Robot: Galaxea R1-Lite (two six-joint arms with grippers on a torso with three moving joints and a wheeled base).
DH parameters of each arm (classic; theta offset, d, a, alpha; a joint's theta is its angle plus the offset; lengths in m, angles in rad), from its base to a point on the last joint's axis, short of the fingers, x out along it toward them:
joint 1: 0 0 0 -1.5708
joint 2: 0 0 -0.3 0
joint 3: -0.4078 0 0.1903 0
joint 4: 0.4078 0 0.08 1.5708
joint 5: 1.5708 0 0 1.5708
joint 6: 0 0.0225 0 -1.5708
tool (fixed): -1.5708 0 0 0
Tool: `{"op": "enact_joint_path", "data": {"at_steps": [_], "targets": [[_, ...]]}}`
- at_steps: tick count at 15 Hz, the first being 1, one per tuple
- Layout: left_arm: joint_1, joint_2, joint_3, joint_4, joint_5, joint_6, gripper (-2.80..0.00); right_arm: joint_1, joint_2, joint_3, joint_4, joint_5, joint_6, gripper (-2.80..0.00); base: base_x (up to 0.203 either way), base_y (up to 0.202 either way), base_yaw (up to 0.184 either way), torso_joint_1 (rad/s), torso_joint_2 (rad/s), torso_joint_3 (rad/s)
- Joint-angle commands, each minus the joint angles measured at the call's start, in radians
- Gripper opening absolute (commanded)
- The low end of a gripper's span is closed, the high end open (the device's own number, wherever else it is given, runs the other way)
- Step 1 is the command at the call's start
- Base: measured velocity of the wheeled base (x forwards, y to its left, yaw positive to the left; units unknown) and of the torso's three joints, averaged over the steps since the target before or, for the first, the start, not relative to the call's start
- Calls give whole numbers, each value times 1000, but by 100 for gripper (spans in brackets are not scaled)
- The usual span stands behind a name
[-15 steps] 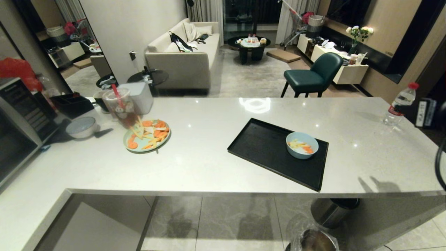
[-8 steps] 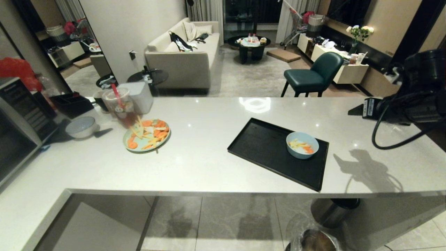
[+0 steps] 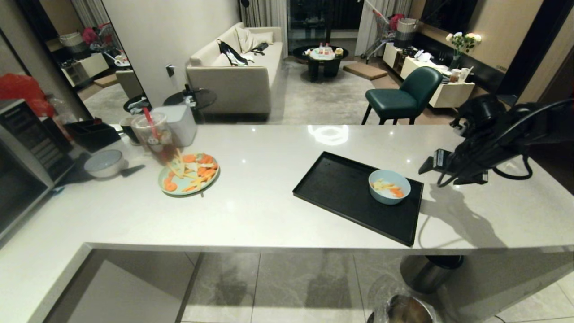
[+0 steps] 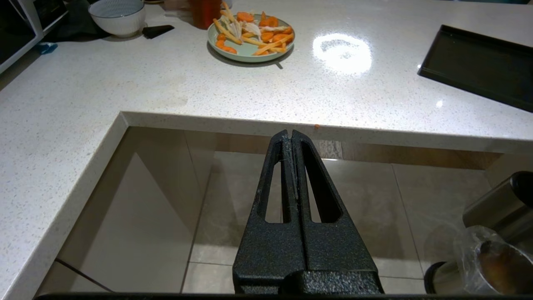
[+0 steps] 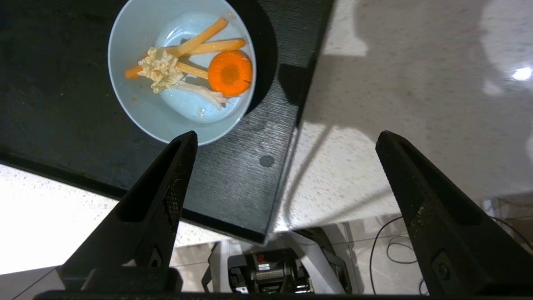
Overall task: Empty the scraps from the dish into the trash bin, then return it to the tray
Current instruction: Pick up the bowl with leftover food
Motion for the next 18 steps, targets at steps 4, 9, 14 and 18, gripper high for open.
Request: {"op": "enact_joint_path", "data": {"at_steps": [4,9,14,18], "targets": [[0,1,0,-1,1,0,-280,23,131,-126,35,4,68,0,0,0,0,0,0,0],[0,1,0,-1,1,0,-280,57,195,-217,61,4,165,0,0,0,0,0,0,0],[-1,1,0,-1,1,0,-280,80,231,-222,61,2,194,0,0,0,0,0,0,0],[0,1,0,-1,1,0,-280,93,256,-222,61,-1,219,0,0,0,0,0,0,0]]}}
